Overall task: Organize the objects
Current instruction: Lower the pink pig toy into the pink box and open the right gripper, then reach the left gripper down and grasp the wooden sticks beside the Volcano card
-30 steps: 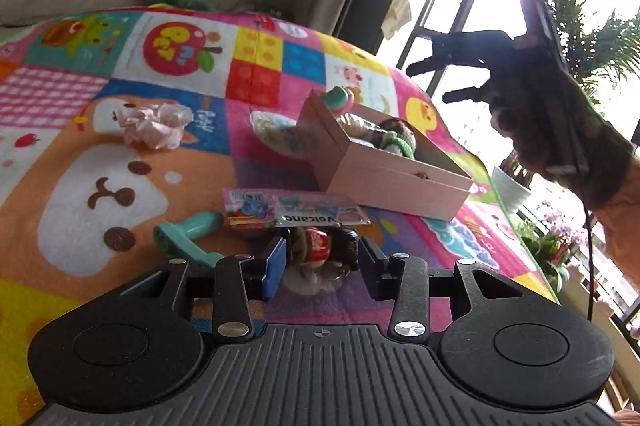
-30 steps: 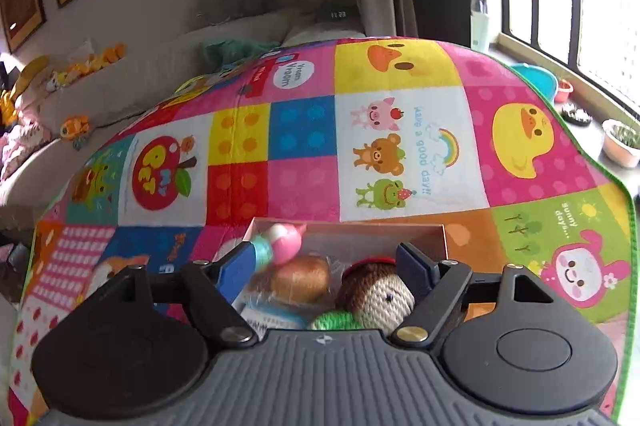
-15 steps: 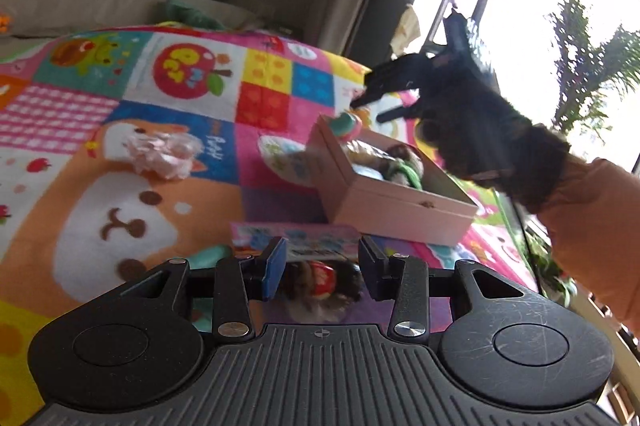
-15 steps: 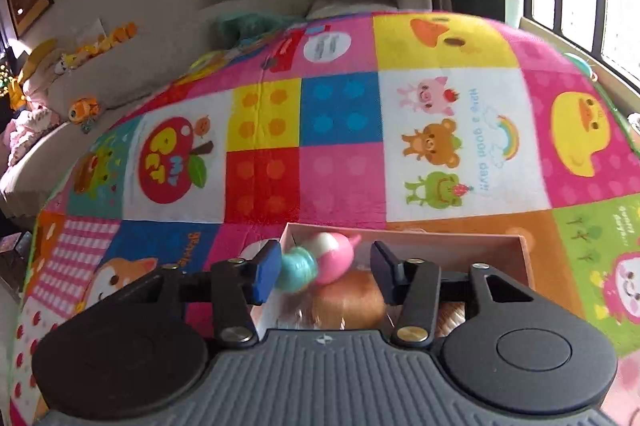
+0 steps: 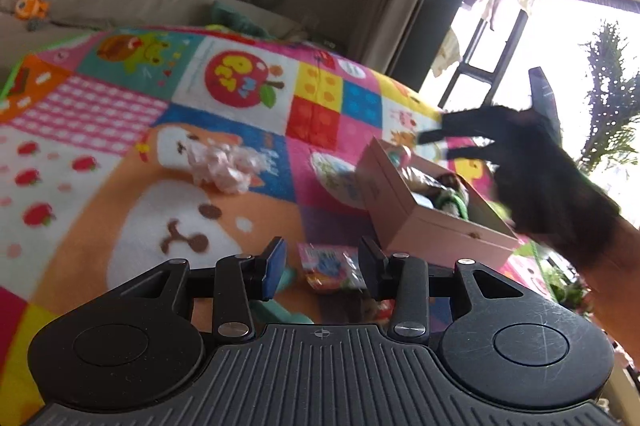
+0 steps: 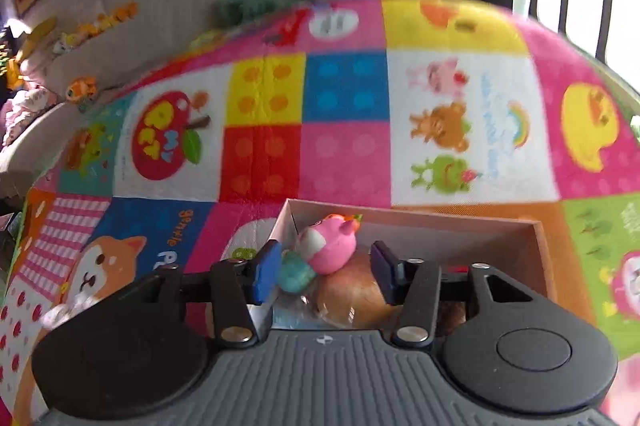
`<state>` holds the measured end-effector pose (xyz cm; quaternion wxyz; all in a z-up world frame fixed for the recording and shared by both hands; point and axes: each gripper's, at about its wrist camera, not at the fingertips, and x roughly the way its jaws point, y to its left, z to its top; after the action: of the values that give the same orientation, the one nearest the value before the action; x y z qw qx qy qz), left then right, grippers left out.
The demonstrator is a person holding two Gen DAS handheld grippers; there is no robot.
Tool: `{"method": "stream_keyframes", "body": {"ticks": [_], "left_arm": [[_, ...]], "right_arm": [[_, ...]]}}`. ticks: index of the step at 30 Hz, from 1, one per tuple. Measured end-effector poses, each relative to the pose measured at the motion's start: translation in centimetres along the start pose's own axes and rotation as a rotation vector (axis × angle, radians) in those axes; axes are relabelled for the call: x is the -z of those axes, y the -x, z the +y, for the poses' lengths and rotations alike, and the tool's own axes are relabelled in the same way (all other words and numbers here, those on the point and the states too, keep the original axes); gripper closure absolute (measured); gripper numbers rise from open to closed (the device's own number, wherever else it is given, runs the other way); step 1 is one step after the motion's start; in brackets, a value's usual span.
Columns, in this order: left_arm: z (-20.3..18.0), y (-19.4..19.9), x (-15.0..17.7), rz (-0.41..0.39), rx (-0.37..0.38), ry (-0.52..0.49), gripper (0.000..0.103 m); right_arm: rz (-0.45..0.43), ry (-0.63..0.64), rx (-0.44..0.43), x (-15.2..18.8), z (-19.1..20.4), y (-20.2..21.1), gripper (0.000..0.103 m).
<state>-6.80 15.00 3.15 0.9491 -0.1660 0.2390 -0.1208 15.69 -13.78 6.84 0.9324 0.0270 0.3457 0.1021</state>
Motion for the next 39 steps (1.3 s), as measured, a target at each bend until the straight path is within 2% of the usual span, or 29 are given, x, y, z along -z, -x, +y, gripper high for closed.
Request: {"method": "stream_keyframes", "body": {"ticks": [2,4,6,9,11,13,15,17,19,20,22,23,24,25,27,29,31,33,36,39], "left_arm": [[0.1,-0.3,-0.5,0.022,-0.019,-0.001,0.059],[0.1,-0.7,-0.7,0.051,-0.019,0.01,0.059],[-0.5,-1.0,-0.5,0.073,-0.019,-0.019,0.059],[-2.0,-1.4,-0.1,0.099,-0.034,-0.09,0.059],[-3.4,-1.9,-0.1,0.128,-0.017,-0.154,0.059],[-5.2,-2.7,0.2,0.188,-0.008,-0.22,0.059],[-6.7,-3.4,0.7,0.226,-0.041,-0.253,0.059],[-7.4,-4.4,1.3,0.254,-0.057,-0.235,0.059],[-8.0,-5.4,1.9,0.288,-0.024,-0.197,0.059],[-8.7,-5.6,2.1,0.303,0.021,-0.197,0.058],[-10.2,-5.6,2.5,0.344,0.172,-0.224,0.059],[-11.1,-5.3,2.5,0.346,0.223,-0.258,0.058],[-11.9,-4.8,2.3,0.326,0.234,-0.312,0.057],[-12.4,-4.4,2.0,0.297,0.215,-0.376,0.057],[-12.9,-3.9,1.3,0.234,0.12,-0.524,0.056],[-12.6,-3.9,0.8,0.208,0.042,-0.679,0.057],[-12.0,-4.7,0.4,0.235,0.0,-0.821,0.056],[-11.4,-6.3,0.2,0.307,-0.031,-0.912,0.056],[-10.2,-8.7,0.1,0.38,-0.062,-0.941,0.054],[-9.6,-10.5,-1.2,0.393,-0.003,-0.878,0.054]], "right_arm": [[-0.082,0.053,-0.01,2.1,-0.1,4.2,0.024],[-0.136,0.101,-0.019,5.2,-0.4,7.9,0.019],[-0.151,0.117,-0.027,8.7,-0.9,10.5,0.013],[-0.137,0.105,-0.018,14.4,-2.2,12.8,0.011],[-0.113,0.077,0.006,17.5,-2.9,13.1,0.011],[-0.106,0.033,0.003,19.7,-3.5,13.2,0.011],[-0.139,-0.002,0.011,21.1,-3.9,13.5,0.011],[-0.203,-0.031,0.014,21.4,-4.2,14.3,0.007],[-0.24,-0.075,0.009,21.6,-4.9,14.7,0.004],[-0.242,-0.099,0.002,21.5,-5.3,14.7,0.004],[-0.258,-0.149,-0.014,21.5,-6.2,15.0,0.004],[-0.263,-0.171,-0.022,21.6,-6.6,15.0,0.004],[-0.265,-0.189,-0.031,21.7,-6.9,15.1,0.004],[-0.269,-0.203,-0.035,21.7,-7.1,15.1,0.004],[-0.279,-0.223,-0.038,21.8,-7.4,15.1,0.004],[-0.284,-0.235,-0.044,21.8,-7.7,15.2,0.004],[-0.287,-0.238,-0.051,21.9,-7.7,15.3,0.003],[-0.283,-0.236,-0.053,21.8,-7.7,15.2,0.003],[-0.282,-0.237,-0.054,21.8,-7.7,15.2,0.003],[-0.279,-0.235,-0.055,21.8,-7.7,15.1,0.003]]}}
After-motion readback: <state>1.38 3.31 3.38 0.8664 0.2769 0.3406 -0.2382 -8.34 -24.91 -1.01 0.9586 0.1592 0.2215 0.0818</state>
